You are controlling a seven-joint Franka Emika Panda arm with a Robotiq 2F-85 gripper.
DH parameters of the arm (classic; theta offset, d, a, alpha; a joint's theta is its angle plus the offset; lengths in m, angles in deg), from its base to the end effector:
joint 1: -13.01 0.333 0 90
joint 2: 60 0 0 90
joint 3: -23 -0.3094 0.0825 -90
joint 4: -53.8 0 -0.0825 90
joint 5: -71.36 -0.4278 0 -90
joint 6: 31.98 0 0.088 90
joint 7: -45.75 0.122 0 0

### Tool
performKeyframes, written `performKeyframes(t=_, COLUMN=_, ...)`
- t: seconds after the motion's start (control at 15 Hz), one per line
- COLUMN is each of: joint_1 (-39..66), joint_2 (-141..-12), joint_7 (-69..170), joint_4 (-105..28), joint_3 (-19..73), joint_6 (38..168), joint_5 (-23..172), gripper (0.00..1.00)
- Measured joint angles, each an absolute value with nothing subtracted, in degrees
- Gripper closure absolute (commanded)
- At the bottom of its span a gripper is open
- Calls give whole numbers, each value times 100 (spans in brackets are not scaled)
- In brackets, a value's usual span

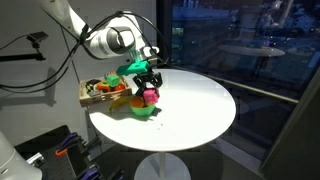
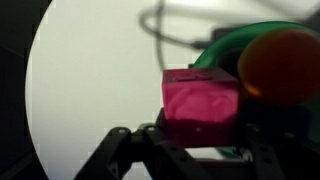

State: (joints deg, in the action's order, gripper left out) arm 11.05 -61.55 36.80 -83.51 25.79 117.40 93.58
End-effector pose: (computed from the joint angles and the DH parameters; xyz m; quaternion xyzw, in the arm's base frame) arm 0.5410 -0.0399 0.2676 0.9707 0.1919 0.0757 0.1235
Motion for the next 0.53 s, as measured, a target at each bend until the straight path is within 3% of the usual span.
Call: performKeyframes(t=0.53, joint_1=1105, joint_2=-6117, joint_7=4230, joint_4=-8642, joint_3=2580, joint_6=12448, joint_5=10164, gripper=69)
